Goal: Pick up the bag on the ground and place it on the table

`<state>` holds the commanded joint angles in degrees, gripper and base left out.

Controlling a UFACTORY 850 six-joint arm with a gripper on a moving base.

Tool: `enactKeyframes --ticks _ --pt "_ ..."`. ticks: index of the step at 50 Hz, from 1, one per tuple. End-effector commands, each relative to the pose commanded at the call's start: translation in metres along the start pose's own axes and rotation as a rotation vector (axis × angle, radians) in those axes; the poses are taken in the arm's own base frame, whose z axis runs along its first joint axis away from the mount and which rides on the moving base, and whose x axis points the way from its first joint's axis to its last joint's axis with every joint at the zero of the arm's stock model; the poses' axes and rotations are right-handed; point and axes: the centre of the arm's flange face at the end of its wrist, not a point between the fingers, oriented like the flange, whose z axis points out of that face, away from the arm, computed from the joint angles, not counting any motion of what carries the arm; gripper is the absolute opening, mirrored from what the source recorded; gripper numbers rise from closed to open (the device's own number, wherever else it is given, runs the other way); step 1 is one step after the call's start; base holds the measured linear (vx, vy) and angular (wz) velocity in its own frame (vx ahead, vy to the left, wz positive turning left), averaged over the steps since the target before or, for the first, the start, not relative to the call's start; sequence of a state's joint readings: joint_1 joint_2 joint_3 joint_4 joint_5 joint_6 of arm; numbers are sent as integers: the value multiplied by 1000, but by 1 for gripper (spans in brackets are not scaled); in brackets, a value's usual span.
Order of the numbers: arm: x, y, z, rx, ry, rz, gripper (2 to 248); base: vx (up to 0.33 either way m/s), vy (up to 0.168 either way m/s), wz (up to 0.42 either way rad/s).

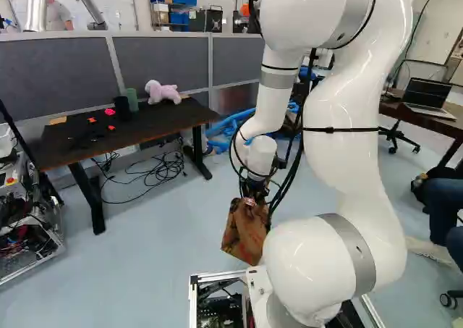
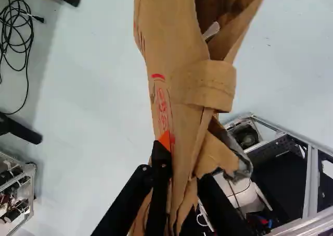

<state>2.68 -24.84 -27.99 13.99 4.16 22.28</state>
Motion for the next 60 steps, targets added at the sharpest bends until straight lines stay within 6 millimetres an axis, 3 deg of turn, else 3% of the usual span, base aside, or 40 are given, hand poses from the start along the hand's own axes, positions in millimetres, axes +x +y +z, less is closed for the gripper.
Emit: enactKeyframes --ticks 60 --pt "31 19 -83 22 -43 40 21 0 0 0"
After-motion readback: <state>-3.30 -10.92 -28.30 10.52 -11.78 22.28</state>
